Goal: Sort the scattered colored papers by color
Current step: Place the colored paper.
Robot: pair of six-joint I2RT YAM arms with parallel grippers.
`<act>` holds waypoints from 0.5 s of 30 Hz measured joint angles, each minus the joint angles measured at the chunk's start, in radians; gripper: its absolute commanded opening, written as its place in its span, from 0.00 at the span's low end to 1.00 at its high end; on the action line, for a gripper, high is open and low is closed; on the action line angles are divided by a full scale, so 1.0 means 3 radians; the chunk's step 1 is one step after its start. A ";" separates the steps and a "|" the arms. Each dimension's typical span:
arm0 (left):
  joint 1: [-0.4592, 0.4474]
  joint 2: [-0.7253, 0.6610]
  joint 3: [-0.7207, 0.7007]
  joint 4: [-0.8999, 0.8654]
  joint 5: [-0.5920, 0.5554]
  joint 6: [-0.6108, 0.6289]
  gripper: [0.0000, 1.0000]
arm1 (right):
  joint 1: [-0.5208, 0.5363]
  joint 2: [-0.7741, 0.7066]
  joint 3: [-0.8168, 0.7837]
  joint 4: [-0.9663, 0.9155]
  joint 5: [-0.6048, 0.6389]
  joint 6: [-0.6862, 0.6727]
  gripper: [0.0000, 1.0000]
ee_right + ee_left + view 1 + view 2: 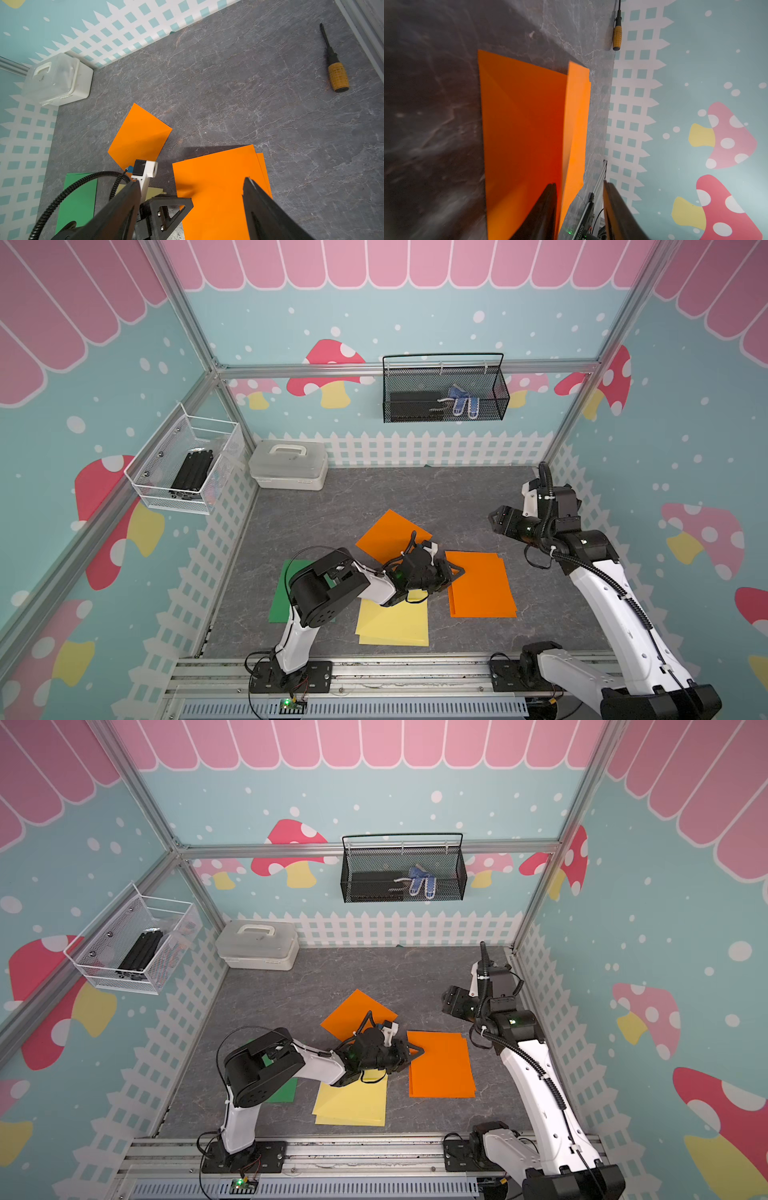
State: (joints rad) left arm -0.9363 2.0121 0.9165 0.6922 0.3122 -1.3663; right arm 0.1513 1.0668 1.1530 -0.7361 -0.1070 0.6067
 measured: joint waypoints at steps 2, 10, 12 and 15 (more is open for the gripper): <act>0.0015 -0.0093 0.0013 -0.0215 -0.0011 0.0088 0.44 | 0.0000 0.0000 0.0000 0.0004 -0.0008 0.0003 0.80; 0.0041 -0.0196 0.0210 -0.1161 -0.0046 0.0445 0.46 | 0.0000 0.0000 -0.0010 0.0014 -0.0023 0.0014 0.80; 0.0041 -0.0196 0.0304 -0.1397 -0.0043 0.0535 0.46 | 0.0000 0.0000 -0.0027 0.0027 -0.0025 0.0015 0.80; 0.0041 -0.0196 0.0449 -0.1570 -0.0042 0.0627 0.46 | 0.0000 0.0001 -0.0060 0.0038 -0.0033 0.0025 0.80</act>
State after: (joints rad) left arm -0.9241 1.9533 1.0512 0.2211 0.2996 -1.1782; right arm 0.1513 1.0672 1.1351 -0.7246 -0.1169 0.6144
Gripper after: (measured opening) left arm 0.457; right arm 0.804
